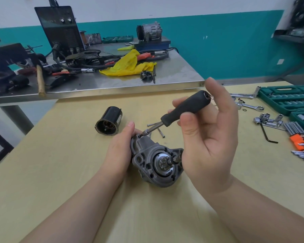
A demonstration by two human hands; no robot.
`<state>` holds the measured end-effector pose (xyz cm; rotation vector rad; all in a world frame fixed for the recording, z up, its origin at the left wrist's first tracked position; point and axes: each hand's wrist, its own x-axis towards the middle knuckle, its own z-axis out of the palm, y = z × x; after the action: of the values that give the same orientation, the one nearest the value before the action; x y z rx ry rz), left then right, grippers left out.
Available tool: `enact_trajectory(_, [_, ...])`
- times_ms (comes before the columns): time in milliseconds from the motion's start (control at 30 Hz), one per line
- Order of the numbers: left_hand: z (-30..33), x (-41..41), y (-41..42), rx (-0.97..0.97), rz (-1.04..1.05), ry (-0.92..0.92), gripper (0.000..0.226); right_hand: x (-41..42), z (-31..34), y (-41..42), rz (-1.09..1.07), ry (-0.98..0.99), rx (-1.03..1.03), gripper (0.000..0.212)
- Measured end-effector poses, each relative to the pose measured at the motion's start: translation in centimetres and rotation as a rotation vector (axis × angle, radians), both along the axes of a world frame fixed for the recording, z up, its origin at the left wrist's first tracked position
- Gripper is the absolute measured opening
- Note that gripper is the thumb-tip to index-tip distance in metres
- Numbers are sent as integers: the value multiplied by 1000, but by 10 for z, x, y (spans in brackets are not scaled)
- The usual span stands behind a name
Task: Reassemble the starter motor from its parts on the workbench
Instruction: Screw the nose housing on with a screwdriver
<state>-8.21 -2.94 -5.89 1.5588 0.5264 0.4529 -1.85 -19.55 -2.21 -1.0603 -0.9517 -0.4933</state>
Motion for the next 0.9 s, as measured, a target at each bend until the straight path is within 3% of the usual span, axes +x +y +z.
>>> enact_trajectory(733, [3, -5, -2, 55, -79, -94, 70, 0, -1, -1, -12, -63, 36, 39])
enact_trajectory(900, [1, -4, -1, 75, -67, -89, 54, 0, -1, -1, -46, -80, 45, 41])
